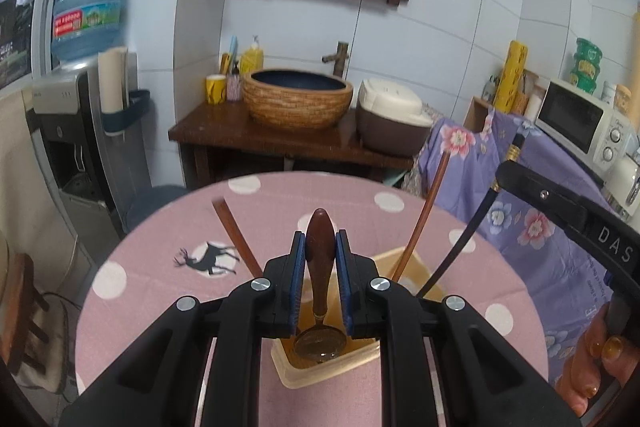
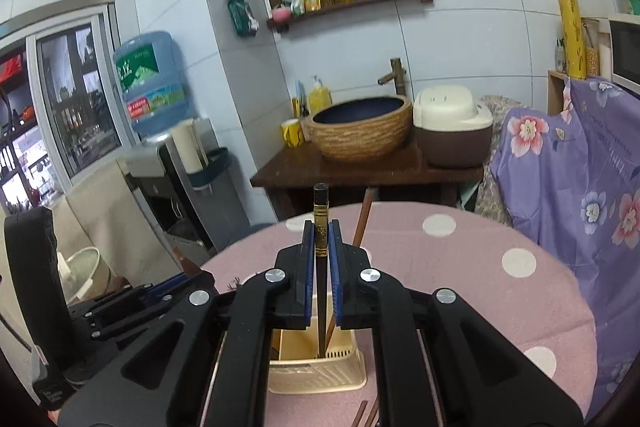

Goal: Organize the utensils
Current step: 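Lift the spoon and black chopstick and lower both into the beige holder, then open both grippers to release the spoon and chopstick into the holder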

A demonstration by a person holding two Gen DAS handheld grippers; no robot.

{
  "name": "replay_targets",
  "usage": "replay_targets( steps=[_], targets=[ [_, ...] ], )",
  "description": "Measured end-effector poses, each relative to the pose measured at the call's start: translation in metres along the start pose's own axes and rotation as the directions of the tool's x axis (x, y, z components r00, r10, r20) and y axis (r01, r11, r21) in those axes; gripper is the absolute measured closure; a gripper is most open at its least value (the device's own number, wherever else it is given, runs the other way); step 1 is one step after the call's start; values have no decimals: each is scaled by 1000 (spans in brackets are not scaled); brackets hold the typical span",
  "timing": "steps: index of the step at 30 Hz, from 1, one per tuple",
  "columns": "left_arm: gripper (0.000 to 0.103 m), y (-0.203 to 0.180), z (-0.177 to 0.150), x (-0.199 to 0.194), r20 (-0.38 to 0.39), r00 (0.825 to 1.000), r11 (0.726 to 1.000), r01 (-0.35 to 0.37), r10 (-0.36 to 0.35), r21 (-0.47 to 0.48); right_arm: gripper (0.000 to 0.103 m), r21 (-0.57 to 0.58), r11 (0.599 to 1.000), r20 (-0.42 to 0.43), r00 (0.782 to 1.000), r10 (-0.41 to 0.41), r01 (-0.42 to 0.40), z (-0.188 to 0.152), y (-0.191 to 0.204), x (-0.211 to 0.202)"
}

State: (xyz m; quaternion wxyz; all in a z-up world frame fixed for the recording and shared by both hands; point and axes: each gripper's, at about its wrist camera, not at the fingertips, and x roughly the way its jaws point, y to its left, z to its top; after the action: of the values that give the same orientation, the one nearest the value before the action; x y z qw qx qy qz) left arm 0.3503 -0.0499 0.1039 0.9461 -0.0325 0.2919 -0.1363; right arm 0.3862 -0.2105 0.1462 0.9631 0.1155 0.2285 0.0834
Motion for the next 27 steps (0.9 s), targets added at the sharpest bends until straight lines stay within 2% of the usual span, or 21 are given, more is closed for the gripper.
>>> replay_targets(
  steps=[6,12,14,15,16,17,19,22,24,27],
  targets=[
    [87,-4,-17,14,-19,1000,1000,-11,11,19,95,12,1000,-43,999,-15,16,-15,-7,16],
    [86,-2,-20,20,-23,1000,1000,4,-4,0,95,20,1000,-29,999,-14,15,-19,-10,14],
    [78,-4,-22,18,-24,1000,1000,9,-8,14,95,18,1000,-28,1000,-8,9,-20,-10,12],
    [64,-4,-23,16,-19,1000,1000,10,-10,20,93,18,1000,-26,1000,-9,10,-21,-11,10],
    [48,-5,-25,12,-8,1000,1000,10,-10,24,86,22,1000,-24,1000,-10,11,-22,-12,9],
    [44,-5,-27,6,9,1000,1000,8,-8,25,81,32,999,-20,1000,-6,7,-24,-15,6],
    [40,-5,-33,-6,34,999,999,-1,0,34,57,46,999,-6,1000,-9,9,-28,-19,-2],
    [27,-2,-48,-20,36,999,999,-13,12,33,49,22,999,4,999,-36,36,-41,-22,-17],
    [25,4,-64,-26,15,1000,1000,-11,11,23,42,-2,998,-10,998,-58,58,-55,-24,-27],
    [25,13,-94,-31,-43,999,1000,-19,19,1,40,-40,995,-59,994,-97,94,-83,-29,-37]
  ],
)
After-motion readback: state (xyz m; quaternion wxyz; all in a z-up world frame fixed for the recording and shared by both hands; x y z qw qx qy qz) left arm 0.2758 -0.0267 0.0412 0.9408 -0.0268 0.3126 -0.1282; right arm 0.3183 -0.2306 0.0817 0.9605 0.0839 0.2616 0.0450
